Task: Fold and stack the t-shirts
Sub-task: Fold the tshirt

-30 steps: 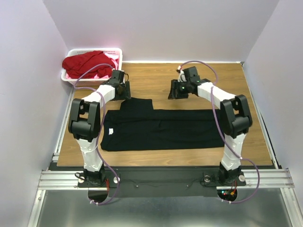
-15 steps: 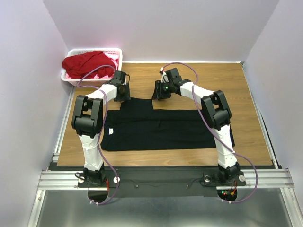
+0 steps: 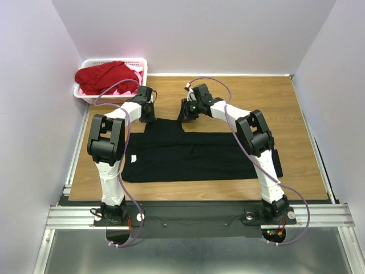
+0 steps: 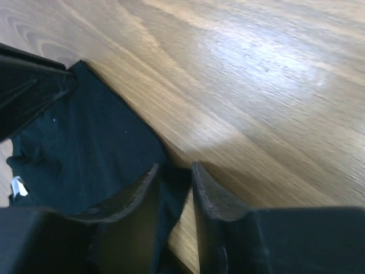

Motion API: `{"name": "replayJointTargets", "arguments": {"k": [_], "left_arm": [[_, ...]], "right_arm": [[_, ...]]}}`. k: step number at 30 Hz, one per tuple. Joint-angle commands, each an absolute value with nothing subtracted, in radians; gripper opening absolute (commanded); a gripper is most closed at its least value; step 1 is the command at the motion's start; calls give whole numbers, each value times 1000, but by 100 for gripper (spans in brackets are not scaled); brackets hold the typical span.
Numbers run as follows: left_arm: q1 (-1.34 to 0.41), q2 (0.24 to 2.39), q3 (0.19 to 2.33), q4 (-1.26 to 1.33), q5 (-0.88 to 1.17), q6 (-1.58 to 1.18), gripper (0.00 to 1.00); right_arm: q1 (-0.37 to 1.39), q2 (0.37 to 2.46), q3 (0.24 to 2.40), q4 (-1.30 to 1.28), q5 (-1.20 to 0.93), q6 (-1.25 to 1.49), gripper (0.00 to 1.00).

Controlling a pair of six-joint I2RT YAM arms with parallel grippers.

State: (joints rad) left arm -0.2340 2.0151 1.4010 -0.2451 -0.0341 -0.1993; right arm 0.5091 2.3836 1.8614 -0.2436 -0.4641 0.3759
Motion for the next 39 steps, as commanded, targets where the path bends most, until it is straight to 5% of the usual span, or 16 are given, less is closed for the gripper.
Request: {"name": "replayJointTargets", "arguments": {"k": [1,8,10,23,39], "left_arm": [[-238,2016,1387,-239,-29,-195,26],[-238,1967,1390,-242,-11,-192,6],[-238,1931,1390,-244,-11,-193,0],[-241,1655,1253,-344,47,-247,0],[-271,1306,902,-478,232,-345,0]], "right_arm": [[526,2402,1859,-252,-471,377,28],[526,2381,1865,-252,-471,368,1],[528,2367,1867,-252,-476,367,0],[526,2171,1767,-252,-517,354,1],[604,1919,1359,-281,-609,373,1]]}}
